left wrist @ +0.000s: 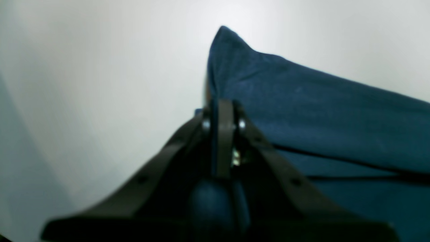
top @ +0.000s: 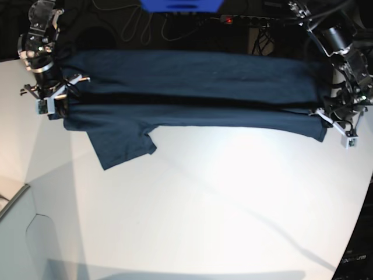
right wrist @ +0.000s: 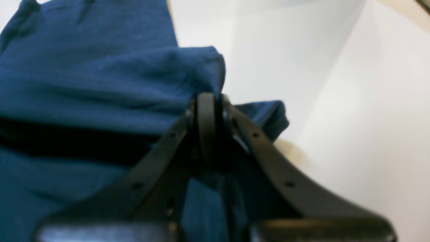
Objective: Layout the t-shirt on the table in an organized manner, then fold the t-shirt properly
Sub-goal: 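Fold the hem up over the shirt body with both grippers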
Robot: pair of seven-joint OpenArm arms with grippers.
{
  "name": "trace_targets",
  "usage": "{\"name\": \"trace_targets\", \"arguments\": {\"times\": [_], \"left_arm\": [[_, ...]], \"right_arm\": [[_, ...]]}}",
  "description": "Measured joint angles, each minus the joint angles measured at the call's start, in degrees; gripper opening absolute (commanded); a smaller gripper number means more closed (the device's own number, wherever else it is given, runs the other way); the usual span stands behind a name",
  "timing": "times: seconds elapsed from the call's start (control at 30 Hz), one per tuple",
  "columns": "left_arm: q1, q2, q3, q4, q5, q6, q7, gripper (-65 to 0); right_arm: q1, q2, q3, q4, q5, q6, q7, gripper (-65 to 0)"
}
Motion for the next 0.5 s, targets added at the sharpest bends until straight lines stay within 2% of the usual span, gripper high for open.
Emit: {"name": "trace_targets", "arguments": {"times": [0.13,0.23,0.37,0.5], "left_arm": [[1.8,0.2,0.4,0.0,-0.1,0.0,0.2,-63.5],[1.9,0.0,0.4,-0.1,0.3,0.0,0.2,-54.1],[2.6,0.0,0.4,0.4,0.3,0.0,0.2,-36.6],[2.8,0.1,-0.2,0.8,0.4,0.0,0.3,-34.3]], "right_arm": [[-0.7,-1.3,0.1,-0.3,0.0,0.0,0.2,-63.8],[-0.5,-1.9,-0.1,-1.3,-0.1,0.0,-0.3,-61.9],[-0.5,-1.9,0.0,-1.7,-0.1,0.0,-0.4,-49.9],[-0.5,-1.9,0.2,-1.8,-0.2,0.0,-0.2,-39.5]]}}
